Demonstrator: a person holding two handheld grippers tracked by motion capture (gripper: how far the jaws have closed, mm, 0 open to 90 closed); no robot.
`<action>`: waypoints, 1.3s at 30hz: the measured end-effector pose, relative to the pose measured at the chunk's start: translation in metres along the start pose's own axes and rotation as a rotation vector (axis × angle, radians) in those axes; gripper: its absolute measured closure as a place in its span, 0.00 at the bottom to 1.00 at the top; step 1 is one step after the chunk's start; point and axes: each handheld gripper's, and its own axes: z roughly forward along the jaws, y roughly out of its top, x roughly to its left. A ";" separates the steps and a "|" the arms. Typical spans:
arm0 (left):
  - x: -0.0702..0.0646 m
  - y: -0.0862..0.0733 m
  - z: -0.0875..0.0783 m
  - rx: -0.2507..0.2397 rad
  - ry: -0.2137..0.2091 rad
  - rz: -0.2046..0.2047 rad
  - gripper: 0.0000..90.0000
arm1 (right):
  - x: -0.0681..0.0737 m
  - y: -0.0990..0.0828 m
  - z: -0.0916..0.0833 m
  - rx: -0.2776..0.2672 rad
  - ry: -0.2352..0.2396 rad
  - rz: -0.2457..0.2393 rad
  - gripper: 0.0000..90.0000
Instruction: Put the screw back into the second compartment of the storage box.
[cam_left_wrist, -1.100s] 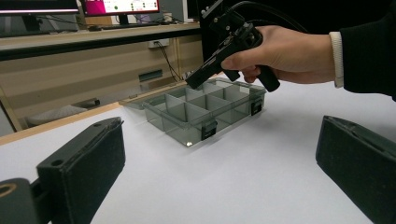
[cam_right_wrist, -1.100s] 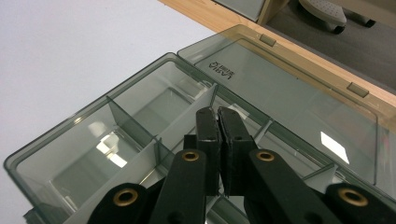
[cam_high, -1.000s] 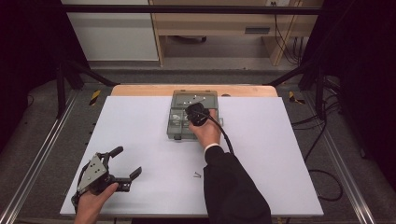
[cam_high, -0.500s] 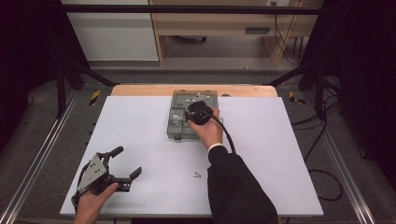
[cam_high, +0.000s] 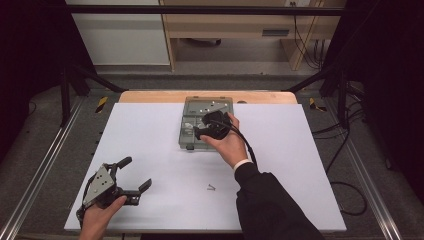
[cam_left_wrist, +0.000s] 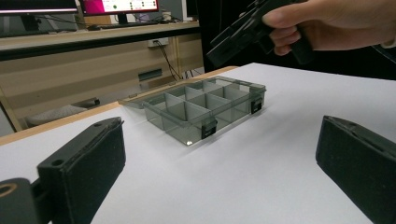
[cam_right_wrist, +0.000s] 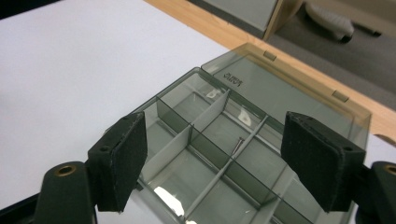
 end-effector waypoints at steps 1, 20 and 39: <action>0.000 0.000 0.000 0.003 0.000 0.003 0.01 | 0.001 -0.001 -0.005 -0.008 0.003 0.000 0.24; 0.001 -0.001 -0.001 0.003 0.006 -0.007 0.01 | 0.009 -0.048 -0.069 0.107 0.130 -0.074 0.11; 0.002 -0.001 -0.001 0.000 0.003 -0.012 0.01 | 0.020 -0.087 -0.074 0.270 0.223 -0.075 0.08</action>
